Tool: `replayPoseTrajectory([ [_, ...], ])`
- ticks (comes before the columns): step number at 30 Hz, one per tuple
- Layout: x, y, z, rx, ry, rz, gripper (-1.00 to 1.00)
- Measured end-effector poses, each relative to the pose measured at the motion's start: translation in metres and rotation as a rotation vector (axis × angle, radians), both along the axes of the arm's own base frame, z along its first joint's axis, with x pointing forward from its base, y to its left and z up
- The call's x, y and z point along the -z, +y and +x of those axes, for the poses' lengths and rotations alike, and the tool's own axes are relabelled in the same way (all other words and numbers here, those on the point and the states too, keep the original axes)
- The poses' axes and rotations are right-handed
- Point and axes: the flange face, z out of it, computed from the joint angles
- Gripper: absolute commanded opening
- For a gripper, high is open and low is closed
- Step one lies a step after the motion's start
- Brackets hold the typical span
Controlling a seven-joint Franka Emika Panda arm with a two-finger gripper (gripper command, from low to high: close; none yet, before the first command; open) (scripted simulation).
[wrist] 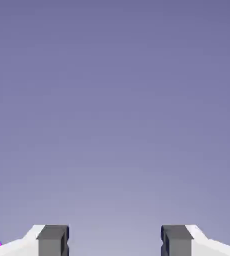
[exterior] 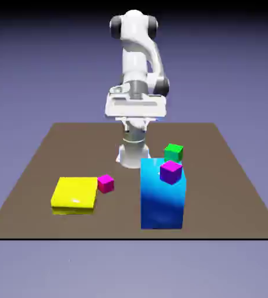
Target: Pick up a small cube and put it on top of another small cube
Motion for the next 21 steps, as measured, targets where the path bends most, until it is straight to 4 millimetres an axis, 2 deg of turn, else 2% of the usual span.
replayPoseTrajectory([
  [6, -0.009, 0.048, -0.008, 0.005, -0.061, 0.008, 0.0],
  [11, -0.008, 0.088, -0.016, 0.006, -0.104, 0.014, 0.0],
  [21, 0.015, 0.162, -0.038, 0.003, -0.162, 0.026, 0.0],
])
